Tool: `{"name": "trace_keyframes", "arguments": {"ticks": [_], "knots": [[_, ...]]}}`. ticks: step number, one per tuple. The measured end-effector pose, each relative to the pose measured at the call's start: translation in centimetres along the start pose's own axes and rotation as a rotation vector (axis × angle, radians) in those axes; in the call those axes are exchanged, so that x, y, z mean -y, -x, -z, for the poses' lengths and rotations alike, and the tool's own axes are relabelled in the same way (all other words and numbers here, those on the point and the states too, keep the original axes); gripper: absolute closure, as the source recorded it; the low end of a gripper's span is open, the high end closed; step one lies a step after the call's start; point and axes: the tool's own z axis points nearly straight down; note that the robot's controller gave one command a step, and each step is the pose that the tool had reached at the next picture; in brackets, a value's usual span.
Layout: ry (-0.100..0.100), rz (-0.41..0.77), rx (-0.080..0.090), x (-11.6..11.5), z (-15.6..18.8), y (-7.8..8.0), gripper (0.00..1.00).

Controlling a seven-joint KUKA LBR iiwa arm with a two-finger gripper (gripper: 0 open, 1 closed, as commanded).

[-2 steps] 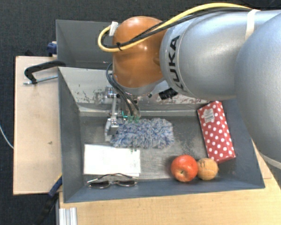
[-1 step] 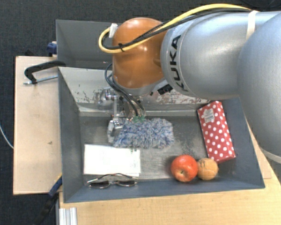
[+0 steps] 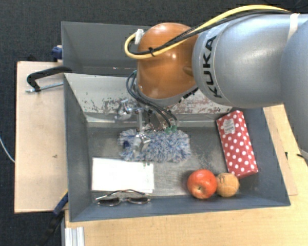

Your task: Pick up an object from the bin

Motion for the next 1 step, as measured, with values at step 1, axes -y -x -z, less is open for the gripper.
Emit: {"name": "trace_keyframes", "arguments": {"ticks": [1], "knots": [[-0.001,-0.126,0.001,2.19,-1.42,-0.82,0.0]]}}
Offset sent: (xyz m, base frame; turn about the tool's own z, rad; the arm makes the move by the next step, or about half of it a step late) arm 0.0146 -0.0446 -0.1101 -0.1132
